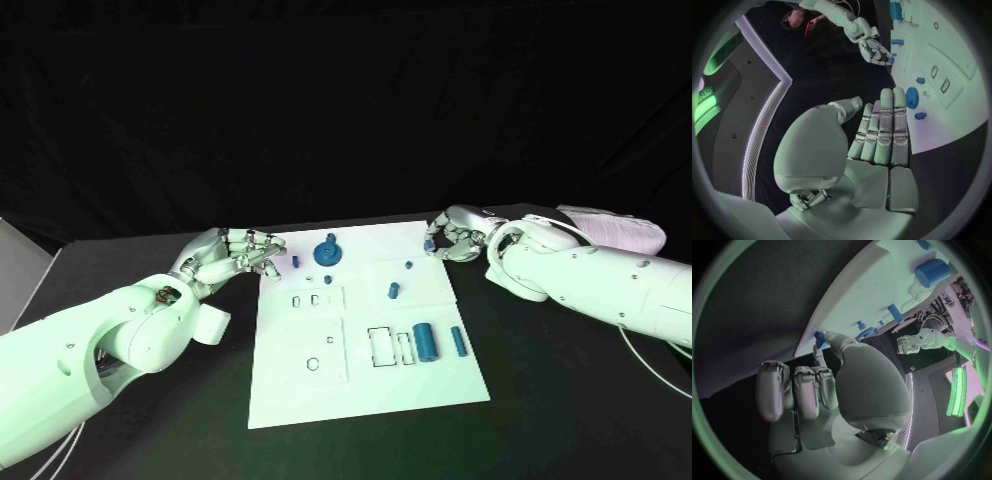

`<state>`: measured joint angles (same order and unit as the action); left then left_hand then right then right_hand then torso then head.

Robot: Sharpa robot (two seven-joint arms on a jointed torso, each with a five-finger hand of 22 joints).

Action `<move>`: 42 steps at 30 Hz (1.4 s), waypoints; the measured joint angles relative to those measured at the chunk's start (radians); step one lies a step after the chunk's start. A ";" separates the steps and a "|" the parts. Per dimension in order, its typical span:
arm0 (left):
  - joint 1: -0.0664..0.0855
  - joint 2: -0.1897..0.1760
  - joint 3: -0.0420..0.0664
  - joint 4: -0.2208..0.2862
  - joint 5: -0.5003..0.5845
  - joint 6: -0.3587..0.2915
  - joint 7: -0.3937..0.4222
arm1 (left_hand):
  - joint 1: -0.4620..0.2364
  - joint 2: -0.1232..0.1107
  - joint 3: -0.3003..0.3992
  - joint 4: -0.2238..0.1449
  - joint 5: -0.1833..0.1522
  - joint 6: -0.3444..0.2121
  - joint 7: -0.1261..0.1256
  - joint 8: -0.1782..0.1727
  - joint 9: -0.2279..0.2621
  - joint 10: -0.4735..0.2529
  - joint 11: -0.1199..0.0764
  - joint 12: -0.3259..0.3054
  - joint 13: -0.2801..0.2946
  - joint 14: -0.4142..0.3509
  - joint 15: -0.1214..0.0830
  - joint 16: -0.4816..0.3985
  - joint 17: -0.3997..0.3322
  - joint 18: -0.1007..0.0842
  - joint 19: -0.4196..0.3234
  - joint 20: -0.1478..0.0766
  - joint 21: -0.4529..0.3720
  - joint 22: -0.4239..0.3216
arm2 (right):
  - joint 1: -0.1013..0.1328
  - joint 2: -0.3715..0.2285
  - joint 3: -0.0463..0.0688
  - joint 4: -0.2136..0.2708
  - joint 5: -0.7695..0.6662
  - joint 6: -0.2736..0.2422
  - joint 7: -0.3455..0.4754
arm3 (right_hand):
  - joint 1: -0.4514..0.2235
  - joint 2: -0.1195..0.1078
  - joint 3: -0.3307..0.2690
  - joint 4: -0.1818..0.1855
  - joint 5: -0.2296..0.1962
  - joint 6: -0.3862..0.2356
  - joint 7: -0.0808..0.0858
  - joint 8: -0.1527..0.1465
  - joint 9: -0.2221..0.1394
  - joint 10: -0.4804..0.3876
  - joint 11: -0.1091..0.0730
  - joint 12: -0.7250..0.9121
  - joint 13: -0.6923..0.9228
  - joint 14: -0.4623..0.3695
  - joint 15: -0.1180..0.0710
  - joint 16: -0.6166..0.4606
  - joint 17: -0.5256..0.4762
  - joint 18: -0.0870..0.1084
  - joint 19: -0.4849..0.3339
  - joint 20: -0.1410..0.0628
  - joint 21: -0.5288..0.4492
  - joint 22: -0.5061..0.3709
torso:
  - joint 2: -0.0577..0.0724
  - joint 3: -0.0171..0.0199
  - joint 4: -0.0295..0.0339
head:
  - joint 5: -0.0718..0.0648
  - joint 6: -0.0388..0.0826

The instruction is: Assemble the parts on the task board

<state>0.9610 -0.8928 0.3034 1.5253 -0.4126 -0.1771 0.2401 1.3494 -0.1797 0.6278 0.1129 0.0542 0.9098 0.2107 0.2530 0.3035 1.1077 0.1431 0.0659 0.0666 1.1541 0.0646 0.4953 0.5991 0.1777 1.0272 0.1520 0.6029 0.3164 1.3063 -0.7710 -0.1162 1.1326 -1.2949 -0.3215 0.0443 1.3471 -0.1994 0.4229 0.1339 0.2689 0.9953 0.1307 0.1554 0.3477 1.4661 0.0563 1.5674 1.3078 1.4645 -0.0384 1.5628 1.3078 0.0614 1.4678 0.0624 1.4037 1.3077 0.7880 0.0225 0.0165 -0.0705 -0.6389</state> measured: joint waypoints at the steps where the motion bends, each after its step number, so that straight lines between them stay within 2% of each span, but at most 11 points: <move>1: 0.000 0.000 0.000 0.000 0.000 0.000 0.000 | 0.000 0.000 0.000 0.000 0.000 0.000 0.000 0.000 0.000 0.000 0.000 0.000 0.000 0.000 0.000 0.000 0.000 0.000 0.000 0.000 0.000 0.000 | 0.000 0.000 0.000 0.000 0.000 0.000 0.000 | -0.001 0.001 0.003 0.000 0.000 0.006 -0.003 0.005 0.002 0.001 -0.003 0.000 0.000 0.001 -0.003 0.000 0.000 0.000 -0.002 -0.002 0.000 0.000 | 0.000 0.0000 0.0001 | 0.000 0.000; 2: 0.000 0.000 0.000 0.000 0.000 0.000 0.000 | 0.000 0.000 0.000 0.000 0.000 0.000 0.000 0.000 0.000 0.000 0.000 0.000 0.000 0.000 0.000 0.000 0.000 0.000 0.000 0.000 0.000 0.000 | 0.000 0.001 0.000 0.000 0.000 -0.001 0.000 | -0.003 0.003 0.006 -0.003 -0.001 0.012 -0.009 0.013 0.004 0.001 -0.003 0.000 0.000 0.003 -0.007 0.000 0.000 0.000 -0.002 -0.002 0.000 0.000 | 0.000 0.0000 0.0001 | -0.001 0.000; 5: 0.000 0.000 0.000 -0.001 0.000 0.000 0.000 | 0.000 0.000 0.000 0.000 0.000 0.000 0.000 0.000 0.000 0.000 0.000 0.000 0.000 0.000 0.000 0.000 0.000 0.000 0.000 0.000 0.000 0.000 | 0.001 0.002 0.001 -0.001 0.000 -0.003 0.000 | -0.005 0.005 0.008 -0.006 -0.008 0.034 -0.019 0.041 0.012 0.000 -0.021 0.000 0.000 0.002 -0.019 0.000 0.000 0.000 -0.001 -0.013 0.000 0.000 | -0.001 0.0000 0.0002 | -0.001 -0.001; 9: 0.000 0.000 0.000 -0.001 0.000 0.000 0.000 | 0.000 0.000 0.000 0.000 0.000 0.000 0.000 0.000 0.000 0.000 0.000 0.000 0.000 0.000 0.000 0.000 0.000 0.000 0.000 0.000 0.001 0.000 | 0.001 0.003 0.001 -0.001 0.000 -0.011 0.001 | -0.012 0.011 0.011 -0.005 -0.020 0.037 -0.019 0.073 0.017 0.001 -0.031 0.000 0.000 0.000 -0.028 0.000 0.000 0.000 -0.001 -0.023 0.000 0.000 | -0.001 0.0001 0.0002 | 0.000 -0.002; 13: 0.000 0.000 0.000 -0.001 0.000 0.001 0.000 | -0.004 0.004 0.000 0.000 0.000 0.000 0.000 0.000 0.000 0.000 0.000 0.000 0.000 0.000 0.000 0.000 0.000 0.000 0.000 0.000 0.004 0.001 | 0.000 0.003 0.000 0.001 0.000 -0.025 -0.002 | -0.022 0.011 0.014 -0.003 -0.021 0.038 -0.021 0.092 0.017 -0.003 -0.035 0.000 0.000 0.004 -0.032 0.000 0.000 0.000 -0.002 -0.030 0.000 0.000 | -0.001 -0.0002 0.0000 | 0.001 -0.002; 18: 0.000 0.000 0.000 -0.001 0.000 0.001 0.000 | -0.004 0.004 0.000 0.000 0.000 0.000 0.000 0.000 0.000 0.000 0.000 0.000 0.000 0.000 0.000 0.000 0.000 0.000 0.000 0.000 0.004 0.001 | -0.002 0.002 -0.001 0.012 -0.002 -0.050 -0.011 | -0.027 0.011 0.014 -0.003 -0.022 0.039 -0.021 0.096 0.017 0.001 -0.038 0.000 0.000 0.004 -0.032 0.000 0.000 0.000 -0.001 -0.030 0.000 0.000 | -0.001 -0.0001 0.0001 | 0.002 -0.002; 22: 0.000 0.000 0.000 -0.001 0.000 0.001 0.000 | -0.004 0.004 0.000 0.000 0.000 0.000 0.000 0.000 0.000 0.000 0.000 0.000 0.000 0.000 0.000 0.000 0.000 0.000 0.000 0.000 0.004 0.001 | -0.002 -0.005 -0.001 0.039 -0.003 -0.076 -0.023 | -0.027 0.011 0.014 -0.003 -0.022 0.040 -0.022 0.096 0.017 0.001 -0.038 0.000 0.000 0.002 -0.034 0.000 0.000 0.000 -0.001 -0.030 0.000 0.000 | -0.002 -0.0005 0.0000 | 0.003 -0.002; 26: 0.000 0.000 0.000 -0.002 0.000 0.001 -0.001 | -0.004 0.004 0.000 0.000 0.000 0.000 0.000 0.000 0.000 0.000 0.000 0.000 0.000 0.000 0.000 0.000 0.000 0.000 0.000 0.000 0.004 0.001 | 0.002 -0.020 0.002 0.094 -0.004 -0.099 -0.040 | -0.027 0.011 0.014 -0.003 -0.022 0.040 -0.023 0.096 0.018 0.001 -0.038 0.000 0.000 0.000 -0.035 0.000 0.000 0.000 -0.002 -0.030 0.000 0.000 | -0.003 -0.0011 -0.0002 | 0.006 -0.001; 33: 0.000 0.000 0.000 -0.004 -0.001 0.001 -0.001 | -0.004 0.004 0.000 0.000 0.000 0.000 0.000 0.000 0.000 0.000 0.000 0.000 0.000 0.000 0.000 0.000 0.000 0.000 0.000 0.000 0.004 0.001 | 0.028 -0.029 0.006 0.232 -0.006 -0.130 -0.105 | -0.027 0.012 0.014 -0.003 -0.024 0.041 -0.024 0.096 0.018 0.001 -0.038 0.000 0.000 0.000 -0.035 0.000 0.000 0.000 -0.002 -0.030 0.000 0.000 | -0.004 -0.0029 -0.0014 | 0.012 0.004; 38: 0.000 0.000 0.000 -0.004 -0.001 0.001 -0.001 | -0.004 0.004 0.000 0.000 0.000 0.000 0.000 0.000 0.001 0.000 0.000 0.000 0.000 0.000 0.000 0.000 0.000 0.000 0.000 0.000 0.004 0.001 | 0.033 -0.009 0.006 0.311 -0.015 -0.146 -0.178 | -0.026 0.013 0.014 -0.003 -0.022 0.037 -0.028 0.096 0.018 0.001 -0.038 0.000 0.000 0.000 -0.035 0.000 0.000 0.000 -0.002 -0.030 0.000 0.000 | -0.007 -0.0069 -0.0020 | 0.021 0.004; 42: 0.000 0.001 0.000 -0.004 -0.001 0.001 -0.002 | -0.004 0.004 0.000 0.000 0.000 0.000 0.000 0.000 0.001 0.000 0.000 0.000 0.000 0.000 0.000 0.000 0.000 0.000 0.000 0.000 0.004 0.001 | 0.032 0.019 0.005 0.352 -0.024 -0.152 -0.236 | -0.024 0.014 0.014 -0.003 -0.019 0.037 -0.028 0.100 0.018 0.001 -0.038 0.000 0.000 0.000 -0.035 0.000 0.000 0.000 -0.002 -0.030 0.000 0.000 | -0.009 -0.0105 -0.0016 | 0.029 0.000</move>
<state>0.9605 -0.8920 0.3033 1.5214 -0.4133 -0.1761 0.2385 1.3455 -0.1758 0.6278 0.1130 0.0542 0.9097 0.2107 0.2531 0.3040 1.1078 0.1430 0.0659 0.0666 1.1541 0.0646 0.4953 0.5992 0.1777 1.0273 0.1520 0.6069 0.3171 1.3383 -0.7524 -0.1114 1.4845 -1.3187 -0.4740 -0.1912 1.3227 -0.1853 0.4367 0.1308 0.2501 1.0325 0.1029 0.2558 0.3658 1.4667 0.0179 1.5674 1.3075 1.4647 -0.0736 1.5628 1.3075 0.0614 1.4662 0.0323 1.4037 1.3081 0.7791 0.0121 0.0149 -0.0411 -0.6392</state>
